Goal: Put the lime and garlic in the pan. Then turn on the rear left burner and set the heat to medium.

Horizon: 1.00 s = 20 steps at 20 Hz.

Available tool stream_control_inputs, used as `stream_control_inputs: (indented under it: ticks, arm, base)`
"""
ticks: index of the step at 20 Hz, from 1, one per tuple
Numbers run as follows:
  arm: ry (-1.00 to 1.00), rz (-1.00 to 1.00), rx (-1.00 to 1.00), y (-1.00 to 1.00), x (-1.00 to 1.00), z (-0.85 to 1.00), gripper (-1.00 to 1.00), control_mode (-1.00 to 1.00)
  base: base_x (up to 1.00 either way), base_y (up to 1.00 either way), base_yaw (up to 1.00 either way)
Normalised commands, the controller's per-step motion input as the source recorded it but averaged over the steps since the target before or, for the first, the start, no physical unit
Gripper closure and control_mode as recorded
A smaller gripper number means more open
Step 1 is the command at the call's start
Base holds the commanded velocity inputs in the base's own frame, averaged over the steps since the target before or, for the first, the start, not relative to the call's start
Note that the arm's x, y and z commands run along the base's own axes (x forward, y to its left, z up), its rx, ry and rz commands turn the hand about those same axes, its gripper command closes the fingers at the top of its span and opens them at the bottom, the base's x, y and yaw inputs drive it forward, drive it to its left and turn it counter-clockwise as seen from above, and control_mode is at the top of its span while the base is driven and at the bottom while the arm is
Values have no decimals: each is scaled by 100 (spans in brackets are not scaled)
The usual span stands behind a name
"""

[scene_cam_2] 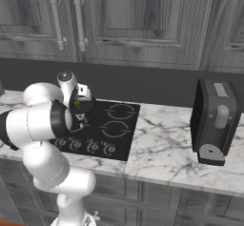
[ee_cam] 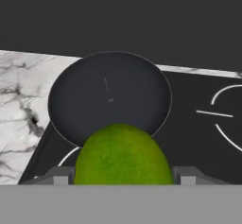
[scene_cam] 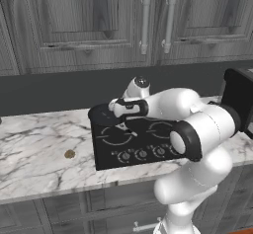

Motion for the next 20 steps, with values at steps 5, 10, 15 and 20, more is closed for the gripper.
stream_control_inputs:
  ticks: [5,10,15,20]
  arm:
    - [3,0,0,25,19,-1,100,-100]
    - [0,0,-2,10,11,-13,100,-100]
    - [0,0,-3,0,7,-18,100,-100]
    - [0,0,-3,0,6,-11,100,-100]
  base:
    - [0,0,0]
    - [0,0,0]
    - [0,0,0]
    - [0,0,0]
